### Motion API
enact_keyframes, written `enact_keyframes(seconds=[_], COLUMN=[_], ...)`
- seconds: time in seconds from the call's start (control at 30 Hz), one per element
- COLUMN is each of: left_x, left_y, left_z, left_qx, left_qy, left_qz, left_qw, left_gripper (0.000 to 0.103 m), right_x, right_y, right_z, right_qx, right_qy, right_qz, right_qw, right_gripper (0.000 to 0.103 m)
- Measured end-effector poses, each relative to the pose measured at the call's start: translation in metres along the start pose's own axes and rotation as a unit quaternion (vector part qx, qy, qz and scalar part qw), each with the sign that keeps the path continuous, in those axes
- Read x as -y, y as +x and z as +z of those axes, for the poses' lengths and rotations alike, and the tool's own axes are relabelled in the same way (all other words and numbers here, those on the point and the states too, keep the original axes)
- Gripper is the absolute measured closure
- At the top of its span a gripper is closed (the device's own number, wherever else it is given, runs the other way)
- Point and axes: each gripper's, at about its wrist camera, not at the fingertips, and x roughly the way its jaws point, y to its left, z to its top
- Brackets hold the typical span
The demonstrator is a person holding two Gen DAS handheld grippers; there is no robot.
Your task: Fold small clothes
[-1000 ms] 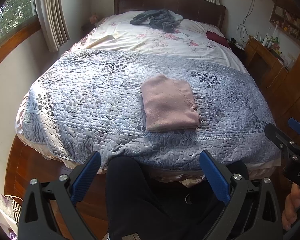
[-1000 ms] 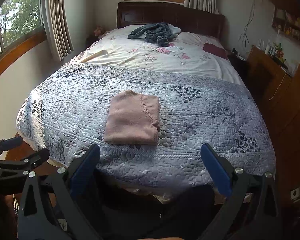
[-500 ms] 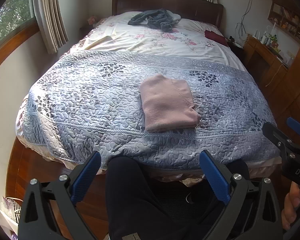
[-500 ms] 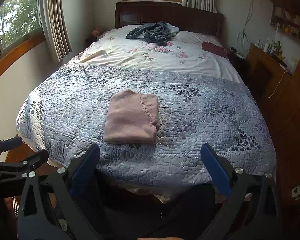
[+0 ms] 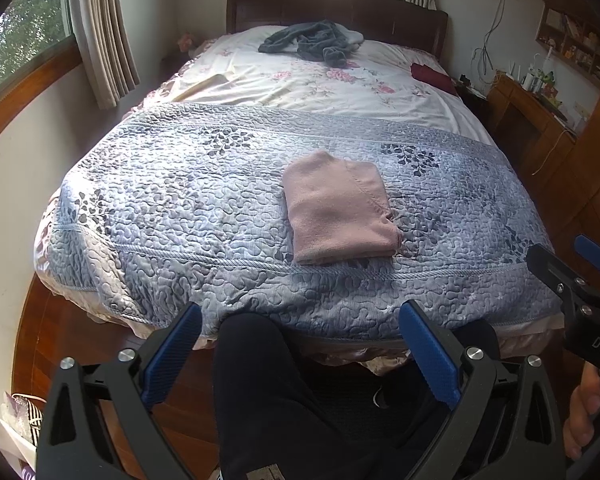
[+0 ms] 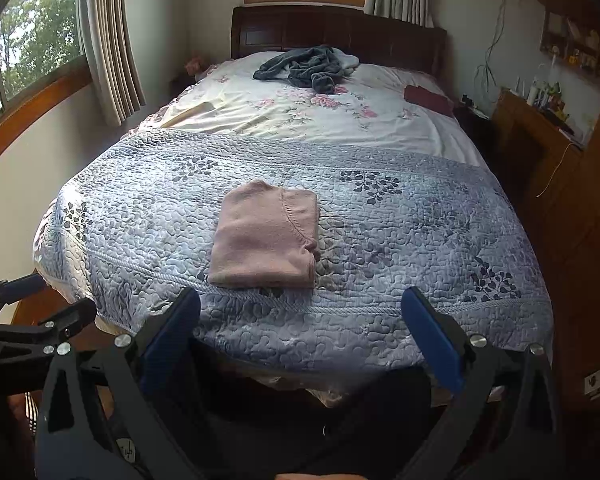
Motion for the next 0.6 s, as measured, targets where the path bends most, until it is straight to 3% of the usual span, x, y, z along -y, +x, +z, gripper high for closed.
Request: enact_keyframes(seconds=[0.6], left_x=[0.0030], left_y=[0.0003], left_z=[0.0028], left_qx=[-0.006], left_qy=[0.009], left_qz=[-0.001], left_qw=[0.9999], left_gripper=[0.004], right_x=[0.0003], right_y=[0.0054], right_z=[-0.0028], right_qx=[-0.010], right_qy=[0.002], right_qz=[0.003], right_qw=[1.000], right_gripper=[0.003])
